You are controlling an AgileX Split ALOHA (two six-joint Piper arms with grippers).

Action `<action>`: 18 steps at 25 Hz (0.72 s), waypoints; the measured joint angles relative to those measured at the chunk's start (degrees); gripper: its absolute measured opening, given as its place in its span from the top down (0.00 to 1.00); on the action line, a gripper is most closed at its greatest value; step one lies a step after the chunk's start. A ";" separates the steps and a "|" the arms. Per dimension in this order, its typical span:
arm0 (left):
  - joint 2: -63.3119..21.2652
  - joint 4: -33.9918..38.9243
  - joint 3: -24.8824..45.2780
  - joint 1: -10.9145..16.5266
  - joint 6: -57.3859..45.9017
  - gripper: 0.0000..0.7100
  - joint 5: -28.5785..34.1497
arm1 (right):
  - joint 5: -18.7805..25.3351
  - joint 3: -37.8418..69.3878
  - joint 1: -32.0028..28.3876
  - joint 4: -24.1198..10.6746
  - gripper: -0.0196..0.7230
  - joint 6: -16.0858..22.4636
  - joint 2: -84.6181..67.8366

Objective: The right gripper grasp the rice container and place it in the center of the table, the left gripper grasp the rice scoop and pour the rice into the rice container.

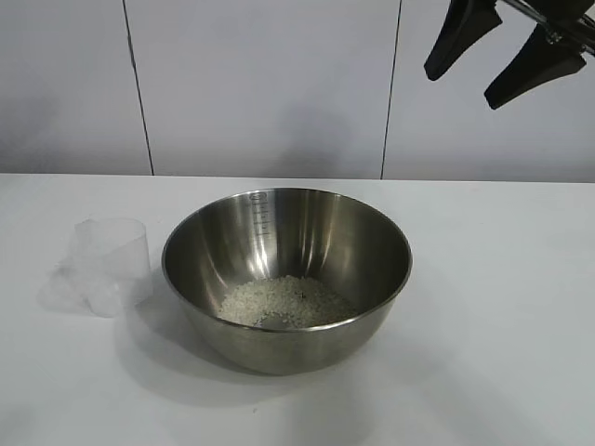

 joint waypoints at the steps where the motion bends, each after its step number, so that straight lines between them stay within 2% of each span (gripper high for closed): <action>1: 0.00 -0.29 0.00 0.00 0.00 0.35 1.46 | -0.87 0.00 0.00 0.00 0.32 0.00 0.00; 5: 1.06 -2.86 0.00 -0.07 0.00 0.35 11.10 | -4.72 0.00 0.00 0.00 0.32 0.00 0.00; 8: 3.65 -4.39 0.25 -1.34 0.31 0.35 21.60 | -7.77 0.00 0.00 0.05 0.32 0.00 0.00; 11: 6.39 -4.46 0.38 -3.55 7.25 0.35 24.80 | -10.73 0.00 0.00 0.05 0.32 0.00 0.00; 14: 7.33 -8.25 0.50 -5.59 26.08 0.35 24.68 | -13.20 0.00 0.00 0.05 0.32 0.00 0.00; 16: 7.15 -14.15 1.14 -6.80 45.30 0.35 24.74 | -14.54 0.00 0.00 0.11 0.32 0.00 0.00; 18: 7.08 -23.64 1.94 -8.08 65.50 0.35 26.13 | -15.93 0.00 0.00 0.11 0.32 0.00 0.00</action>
